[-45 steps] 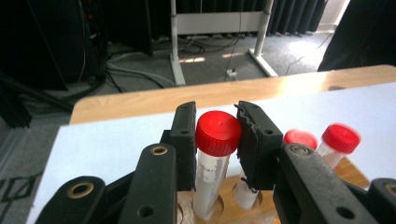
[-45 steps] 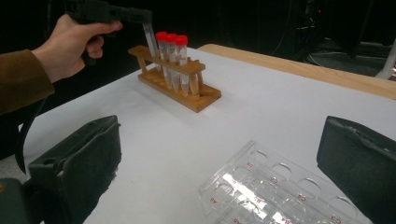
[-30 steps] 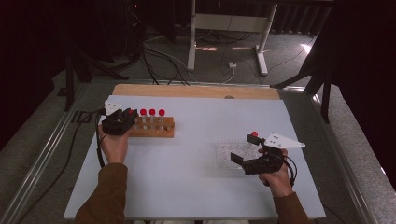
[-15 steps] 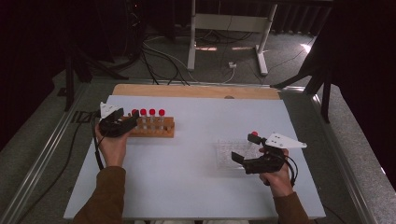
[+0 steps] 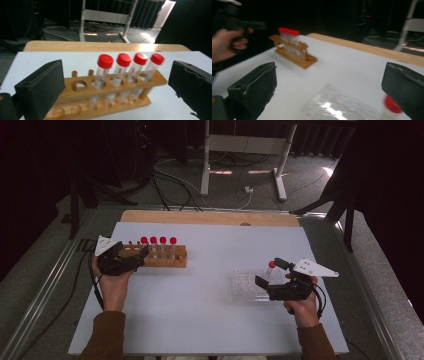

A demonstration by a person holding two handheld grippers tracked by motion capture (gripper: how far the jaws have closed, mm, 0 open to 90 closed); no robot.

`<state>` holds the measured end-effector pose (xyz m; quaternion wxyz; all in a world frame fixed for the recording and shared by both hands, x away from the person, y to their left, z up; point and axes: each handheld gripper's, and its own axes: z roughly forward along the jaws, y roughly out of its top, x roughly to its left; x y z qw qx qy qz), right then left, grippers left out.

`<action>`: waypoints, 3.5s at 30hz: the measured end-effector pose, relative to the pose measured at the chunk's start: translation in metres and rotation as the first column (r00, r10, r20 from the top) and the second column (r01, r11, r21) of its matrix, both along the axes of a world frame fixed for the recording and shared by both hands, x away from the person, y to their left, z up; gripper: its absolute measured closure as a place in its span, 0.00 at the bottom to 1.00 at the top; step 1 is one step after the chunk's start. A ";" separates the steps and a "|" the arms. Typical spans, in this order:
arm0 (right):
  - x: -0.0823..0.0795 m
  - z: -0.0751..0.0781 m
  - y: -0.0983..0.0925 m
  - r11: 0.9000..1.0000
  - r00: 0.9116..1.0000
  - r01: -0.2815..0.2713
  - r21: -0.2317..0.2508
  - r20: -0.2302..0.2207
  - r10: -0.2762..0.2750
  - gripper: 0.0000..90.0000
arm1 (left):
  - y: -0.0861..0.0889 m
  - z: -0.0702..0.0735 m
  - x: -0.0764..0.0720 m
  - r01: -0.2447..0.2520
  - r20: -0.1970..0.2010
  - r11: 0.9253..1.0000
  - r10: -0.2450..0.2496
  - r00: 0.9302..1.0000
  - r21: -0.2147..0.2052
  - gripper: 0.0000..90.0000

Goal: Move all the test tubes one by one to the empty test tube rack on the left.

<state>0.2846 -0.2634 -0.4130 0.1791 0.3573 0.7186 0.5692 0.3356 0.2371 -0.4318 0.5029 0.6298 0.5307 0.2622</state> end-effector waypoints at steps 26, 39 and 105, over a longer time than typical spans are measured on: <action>0.027 -0.028 -0.021 0.982 0.984 0.173 -0.078 -0.024 -0.175 0.05 | -0.007 -0.018 -0.060 0.083 0.102 0.995 -0.088 0.991 0.055 0.01; 0.034 -0.048 -0.024 0.972 0.979 0.180 -0.150 -0.065 -0.192 0.33 | -0.007 -0.021 -0.065 0.083 0.094 0.996 -0.086 0.992 0.033 0.01; 0.006 -0.007 0.002 0.986 0.993 0.113 -0.124 0.059 -0.106 0.82 | -0.060 0.012 -0.064 0.199 0.065 0.978 -0.202 0.977 0.059 0.01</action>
